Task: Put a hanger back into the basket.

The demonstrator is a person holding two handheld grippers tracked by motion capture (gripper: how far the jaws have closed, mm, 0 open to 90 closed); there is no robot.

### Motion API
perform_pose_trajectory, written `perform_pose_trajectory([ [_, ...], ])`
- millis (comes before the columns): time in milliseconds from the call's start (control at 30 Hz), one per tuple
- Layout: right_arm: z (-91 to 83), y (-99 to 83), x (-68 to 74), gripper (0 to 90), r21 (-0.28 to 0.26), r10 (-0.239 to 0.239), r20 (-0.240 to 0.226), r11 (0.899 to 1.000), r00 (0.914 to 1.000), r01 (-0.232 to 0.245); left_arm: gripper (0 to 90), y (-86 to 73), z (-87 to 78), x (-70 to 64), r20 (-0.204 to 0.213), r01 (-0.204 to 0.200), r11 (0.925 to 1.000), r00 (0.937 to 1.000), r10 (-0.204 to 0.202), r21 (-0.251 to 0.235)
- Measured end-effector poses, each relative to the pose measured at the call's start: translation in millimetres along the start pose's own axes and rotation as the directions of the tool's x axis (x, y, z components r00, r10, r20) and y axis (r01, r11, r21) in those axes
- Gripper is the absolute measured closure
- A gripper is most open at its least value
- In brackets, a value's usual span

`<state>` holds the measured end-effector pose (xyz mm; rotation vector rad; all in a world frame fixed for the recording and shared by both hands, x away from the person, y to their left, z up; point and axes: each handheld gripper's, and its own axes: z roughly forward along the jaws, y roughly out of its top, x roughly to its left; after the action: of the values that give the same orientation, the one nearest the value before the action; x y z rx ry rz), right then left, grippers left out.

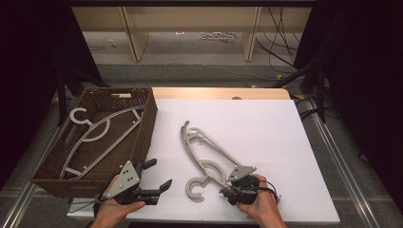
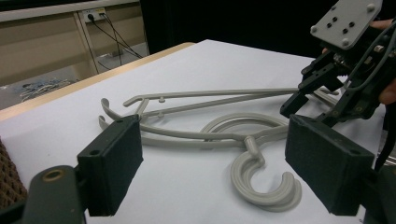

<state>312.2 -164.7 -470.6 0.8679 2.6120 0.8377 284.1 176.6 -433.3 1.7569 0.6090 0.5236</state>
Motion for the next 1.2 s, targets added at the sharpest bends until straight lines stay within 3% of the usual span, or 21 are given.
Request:
perform_pose_trajectory([
  [67, 1.5, 0.5, -0.6, 53.3, 0.005, -0.009, -0.001, 1.0, 1.0, 0.009, 18.8, -0.8, 0.1, -1.2, 0.003, -0.008, 0.9999, 1.0, 0.008, 0.011],
  [100, 2.2, 2.8, -0.3, 57.7, 0.041, 0.001, -0.021, 0.999, 0.9998, 0.0, 18.9, -0.5, -0.1, -1.3, 0.003, -0.008, 0.9999, 1.0, 0.008, 0.01],
  [133, 3.7, 3.8, -0.9, 59.4, 0.043, -0.004, -0.032, 0.999, 0.9995, 0.005, 19.0, -0.2, 0.1, -0.9, 0.003, -0.005, 1.0, 1.0, 0.005, 0.006],
  [300, 7.5, 6.4, -3.1, 65.4, 0.058, -0.015, -0.02, 0.998, 0.9997, 0.016, 19.1, -0.7, -0.3, -0.4, 0.003, -0.003, 1.0, 1.0, 0.003, 0.008],
  [433, 9.6, 6.5, -4.9, 66.4, 0.052, -0.013, -0.014, 0.999, 0.9998, 0.014, 19.2, -1.7, 1.0, -0.8, 0.012, -0.005, 0.9999, 0.9999, 0.005, 0.009],
  [467, 7.7, 7.4, -5.0, 67.5, 0.079, -0.001, -0.014, 0.997, 0.9999, 0.002, 19.2, -1.6, 0.9, -1.1, 0.013, -0.003, 0.9999, 0.9999, 0.003, 0.01],
  [833, 6.7, 10.5, -5.0, 70.5, 0.116, 0.024, -0.02, 0.993, 0.9995, -0.022, 19.6, -2.4, 1.0, -1.7, 0.025, -0.006, 0.9996, 0.9997, 0.005, 0.029],
  [1033, 3.7, 13.2, -3.2, 79.7, 0.119, -0.008, -0.035, 0.993, 0.9994, 0.012, 19.9, -2.6, 1.6, -2.2, 0.031, -0.014, 0.9991, 0.9994, 0.012, 0.041],
  [1200, 1.8, 14.4, -2.0, 80.5, 0.137, -0.031, -0.036, 0.99, 0.9989, 0.036, 20.1, -2.9, 1.2, -2.4, 0.033, -0.014, 0.999, 0.9994, 0.012, 0.044],
])
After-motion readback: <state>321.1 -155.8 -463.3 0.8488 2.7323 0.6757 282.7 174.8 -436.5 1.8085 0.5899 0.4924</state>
